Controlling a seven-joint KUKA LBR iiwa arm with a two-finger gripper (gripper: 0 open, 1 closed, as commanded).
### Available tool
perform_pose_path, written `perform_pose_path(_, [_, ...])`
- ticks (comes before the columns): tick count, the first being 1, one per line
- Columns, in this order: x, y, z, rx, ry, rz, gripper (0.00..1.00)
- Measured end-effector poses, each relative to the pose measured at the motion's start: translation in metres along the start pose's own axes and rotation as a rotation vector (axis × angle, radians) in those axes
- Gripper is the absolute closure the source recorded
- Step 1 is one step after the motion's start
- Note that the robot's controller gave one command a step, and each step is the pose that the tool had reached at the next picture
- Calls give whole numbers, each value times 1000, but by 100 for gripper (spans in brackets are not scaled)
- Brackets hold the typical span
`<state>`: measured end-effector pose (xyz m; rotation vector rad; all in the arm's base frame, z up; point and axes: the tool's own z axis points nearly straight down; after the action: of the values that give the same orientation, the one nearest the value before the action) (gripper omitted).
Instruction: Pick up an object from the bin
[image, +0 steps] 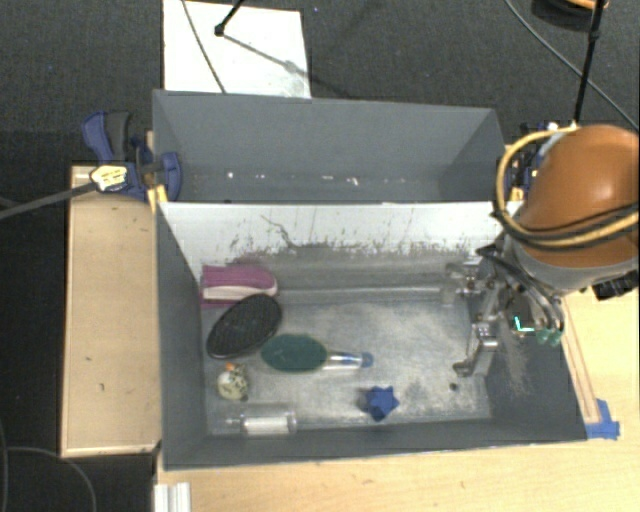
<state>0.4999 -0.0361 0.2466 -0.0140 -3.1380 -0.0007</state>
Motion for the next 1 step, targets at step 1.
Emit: perform_pose_path(1, [11, 11, 176, 0, -6, -307, 0])
